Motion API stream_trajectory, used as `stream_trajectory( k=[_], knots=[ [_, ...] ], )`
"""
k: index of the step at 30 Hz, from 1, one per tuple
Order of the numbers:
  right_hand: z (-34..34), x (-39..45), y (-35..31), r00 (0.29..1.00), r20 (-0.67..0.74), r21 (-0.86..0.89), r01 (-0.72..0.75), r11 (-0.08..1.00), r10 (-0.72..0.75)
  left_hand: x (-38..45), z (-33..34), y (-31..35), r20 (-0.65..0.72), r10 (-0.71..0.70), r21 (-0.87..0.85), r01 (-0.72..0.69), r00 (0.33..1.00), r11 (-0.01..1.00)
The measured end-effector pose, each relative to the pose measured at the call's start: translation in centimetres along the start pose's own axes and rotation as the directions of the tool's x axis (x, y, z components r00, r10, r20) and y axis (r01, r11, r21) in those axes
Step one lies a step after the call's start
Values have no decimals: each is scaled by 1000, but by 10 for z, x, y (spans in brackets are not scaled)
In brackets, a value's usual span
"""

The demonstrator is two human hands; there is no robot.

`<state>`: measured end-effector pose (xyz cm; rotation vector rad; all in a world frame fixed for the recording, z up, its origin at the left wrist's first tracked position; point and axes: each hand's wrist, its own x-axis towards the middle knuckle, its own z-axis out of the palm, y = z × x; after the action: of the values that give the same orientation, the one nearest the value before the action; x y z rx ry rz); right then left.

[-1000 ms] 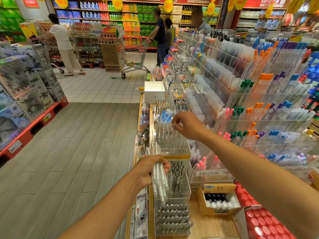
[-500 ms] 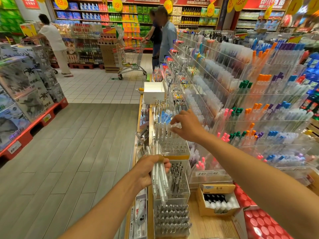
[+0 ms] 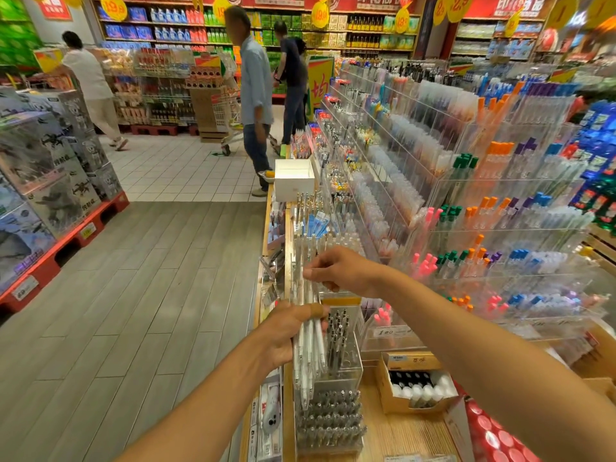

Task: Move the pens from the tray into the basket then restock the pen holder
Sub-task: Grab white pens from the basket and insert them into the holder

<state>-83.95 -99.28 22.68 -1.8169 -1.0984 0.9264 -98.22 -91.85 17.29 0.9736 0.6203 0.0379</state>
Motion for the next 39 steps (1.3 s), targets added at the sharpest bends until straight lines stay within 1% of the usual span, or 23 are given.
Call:
stream_trajectory(
  k=[3, 6, 9, 12, 14, 16, 18, 20, 22, 24, 25, 27, 29, 31, 33, 36, 39],
  knots=[
    [-7, -3, 0, 998, 42, 53, -50, 997, 48, 0, 0, -2, 8, -11, -8, 11, 1000, 1000],
    [-13, -5, 1, 992, 114, 84, -69, 994, 59, -4, -1, -2, 60, -17, -10, 17, 998, 1000],
    [-21, -4, -1, 988, 122, 214, -118, 970, 93, -6, -4, -1, 144, -12, -31, 16, 989, 999],
    [-30, -2, -2, 992, 60, 401, -125, 908, 110, -6, -5, -1, 172, -10, -11, 12, 985, 1000],
    [-34, -1, -1, 996, 38, 544, -90, 834, 83, -6, -4, -1, 190, -2, 0, 2, 982, 1000],
    [-36, 0, 3, 998, 58, 660, -66, 748, 37, -7, -4, 0, 200, 11, -11, -9, 980, 1000],
    [-37, 0, 7, 995, 100, 709, -66, 702, -8, -6, -4, 0, 197, 14, -22, -10, 980, 1000],
    [-37, 2, 9, 997, 77, 701, -43, 712, -16, -6, -6, 0, 200, 11, -20, -7, 980, 1000],
    [-40, 5, 7, 1000, -20, 675, 28, 737, -20, -6, -7, 0, 197, 4, -12, -2, 980, 1000],
    [-47, 8, 3, 983, -182, 628, 142, 765, -33, -5, -9, 0, 171, -14, -3, 14, 985, 1000],
    [-51, 9, 0, 958, -281, 572, 206, 794, -46, -5, -10, 0, 158, -26, -7, 28, 987, 1000],
    [-58, 11, -5, 883, -462, 379, 285, 880, -88, -4, -12, -1, 142, -52, -36, 57, 989, 998],
    [-60, 14, -9, 818, -557, 128, 259, 957, -146, -2, -15, -2, 130, -66, -78, 76, 989, 994],
    [-57, 17, -10, 792, -570, -115, 184, 976, -216, 1, -17, -3, 117, -70, -85, 80, 991, 993],
    [-54, 20, -10, 796, -542, -266, 141, 953, -270, 3, -18, -3, 107, -79, -79, 87, 991, 993],
    [-48, 25, -4, 821, -489, -374, 108, 921, -294, 4, -18, -2, 99, -85, -85, 93, 992, 992],
    [-44, 30, 1, 850, -450, -412, 75, 908, -275, 3, -18, 1, 78, -83, -86, 89, 994, 992]
  ],
)
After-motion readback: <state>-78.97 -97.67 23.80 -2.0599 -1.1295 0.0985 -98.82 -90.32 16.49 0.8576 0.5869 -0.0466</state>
